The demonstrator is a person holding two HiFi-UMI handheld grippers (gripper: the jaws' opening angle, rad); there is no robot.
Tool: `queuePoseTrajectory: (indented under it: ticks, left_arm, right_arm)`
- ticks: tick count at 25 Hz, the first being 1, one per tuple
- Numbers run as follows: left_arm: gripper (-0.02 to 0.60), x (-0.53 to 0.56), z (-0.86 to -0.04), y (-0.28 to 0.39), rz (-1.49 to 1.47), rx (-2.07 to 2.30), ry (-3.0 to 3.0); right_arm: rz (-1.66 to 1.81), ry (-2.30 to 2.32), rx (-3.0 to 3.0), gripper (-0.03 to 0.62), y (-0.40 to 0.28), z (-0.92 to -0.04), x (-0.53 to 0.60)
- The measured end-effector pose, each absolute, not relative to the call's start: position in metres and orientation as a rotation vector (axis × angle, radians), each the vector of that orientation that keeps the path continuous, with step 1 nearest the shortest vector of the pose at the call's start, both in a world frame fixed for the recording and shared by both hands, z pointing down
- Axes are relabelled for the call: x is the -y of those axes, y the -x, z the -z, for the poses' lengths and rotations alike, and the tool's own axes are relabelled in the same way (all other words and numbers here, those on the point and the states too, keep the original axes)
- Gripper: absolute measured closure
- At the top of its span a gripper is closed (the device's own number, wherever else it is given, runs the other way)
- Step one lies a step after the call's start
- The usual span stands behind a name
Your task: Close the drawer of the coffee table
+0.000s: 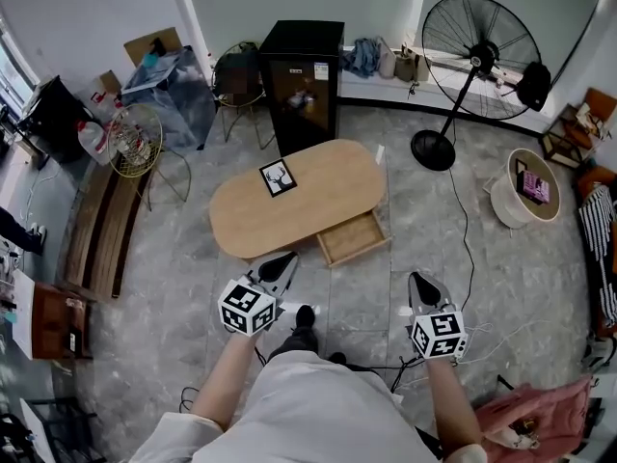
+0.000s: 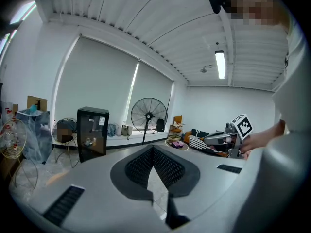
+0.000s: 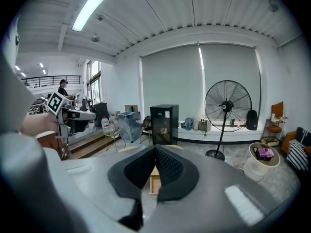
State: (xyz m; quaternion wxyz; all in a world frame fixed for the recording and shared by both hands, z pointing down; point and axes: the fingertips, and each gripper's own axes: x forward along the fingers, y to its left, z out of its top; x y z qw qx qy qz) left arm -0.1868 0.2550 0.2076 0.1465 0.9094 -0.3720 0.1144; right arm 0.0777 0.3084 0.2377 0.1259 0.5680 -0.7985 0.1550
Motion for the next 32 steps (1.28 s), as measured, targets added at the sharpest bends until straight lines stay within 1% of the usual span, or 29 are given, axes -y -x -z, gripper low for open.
queuePoseTrajectory:
  ticks: [16, 24, 32]
  left_arm:
    - [0.575, -0.126, -0.247, 0.195, -0.417, 0.819, -2.662]
    - [0.575, -0.082, -0.262, 0.190, -0.442, 0.718, -2.683]
    - [0.575, -0.062, -0.290, 0.177, -0.474, 0.667, -2.648]
  right_arm:
    - [-0.536, -1.778, 2.139, 0.583, -0.052, -0.267, -0.224]
    - [-0.591, -1.822, 2.079, 0.583, -0.044, -0.280, -0.194]
    - [-0.678, -1.797, 2.059, 0.583, -0.040, -0.310, -0.171]
